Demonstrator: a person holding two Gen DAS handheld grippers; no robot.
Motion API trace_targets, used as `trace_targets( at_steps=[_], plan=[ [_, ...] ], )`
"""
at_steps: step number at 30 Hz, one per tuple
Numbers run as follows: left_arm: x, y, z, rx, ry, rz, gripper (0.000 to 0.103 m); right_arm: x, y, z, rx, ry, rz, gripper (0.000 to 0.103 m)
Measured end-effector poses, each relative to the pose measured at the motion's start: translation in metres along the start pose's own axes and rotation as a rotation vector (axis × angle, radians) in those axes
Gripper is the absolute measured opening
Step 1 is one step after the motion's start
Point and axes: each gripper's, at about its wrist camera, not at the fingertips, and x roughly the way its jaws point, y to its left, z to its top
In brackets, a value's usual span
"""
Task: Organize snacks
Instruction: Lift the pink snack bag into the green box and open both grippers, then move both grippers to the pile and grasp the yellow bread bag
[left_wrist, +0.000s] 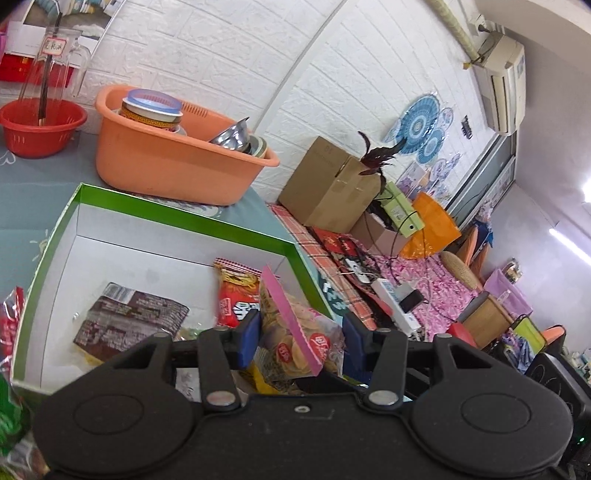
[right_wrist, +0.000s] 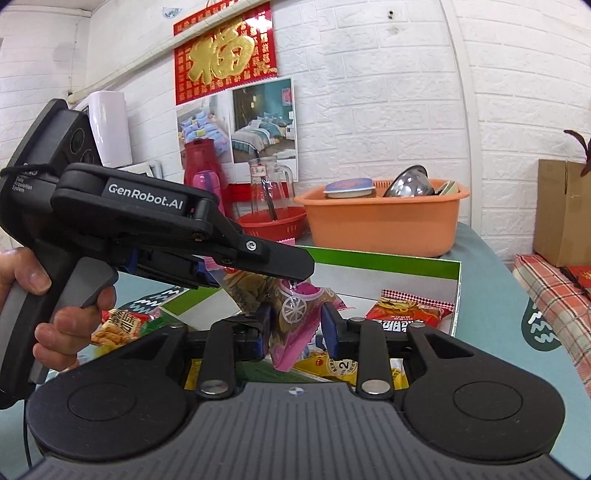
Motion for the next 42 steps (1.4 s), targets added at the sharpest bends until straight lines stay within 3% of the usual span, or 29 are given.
trace_targets(
  at_steps=[3, 4, 5, 7, 10, 12, 15, 20, 26, 33, 42],
  plan=[
    [0.012, 0.008, 0.003, -0.005, 0.016, 0.043, 0.058, 0.015, -0.002, -0.004, -0.009, 0.008, -0.016, 0.054],
    [0.017, 0.011, 0.004, -0.009, 0.033, 0.059, 0.087, 0.022, -0.001, -0.005, -0.022, 0.011, -0.043, 0.057],
    [0.021, 0.013, 0.003, -0.017, 0.049, 0.087, 0.103, 0.030, 0.001, -0.007, -0.037, 0.019, -0.071, 0.064],
    [0.022, 0.014, 0.002, -0.025, 0.047, 0.141, 0.103, 0.041, 0.005, -0.013, -0.075, 0.044, -0.096, 0.067],
    [0.008, 0.012, 0.001, -0.008, 0.019, 0.128, 0.103, 0.038, 0.009, -0.016, -0.122, 0.037, -0.104, 0.080],
    [-0.007, 0.008, 0.000, 0.003, -0.012, 0.131, 0.103, 0.028, 0.010, -0.013, -0.114, 0.018, -0.113, 0.099],
    [-0.033, -0.003, -0.002, 0.016, -0.042, 0.120, 0.103, 0.003, 0.012, -0.006, -0.068, -0.027, -0.105, 0.103],
    [-0.075, -0.025, -0.019, 0.045, -0.075, 0.151, 0.103, -0.040, 0.023, 0.001, 0.012, -0.075, -0.070, 0.103],
    [-0.109, -0.031, -0.055, 0.069, -0.078, 0.178, 0.103, -0.070, 0.043, -0.013, 0.042, -0.047, 0.004, 0.103],
    [-0.148, 0.004, -0.096, -0.083, -0.090, 0.191, 0.103, -0.062, 0.068, -0.032, 0.021, 0.042, 0.099, 0.103],
    [-0.195, 0.035, -0.139, -0.224, -0.119, 0.243, 0.103, -0.015, 0.109, -0.023, -0.096, 0.065, 0.136, 0.103]
  ],
)
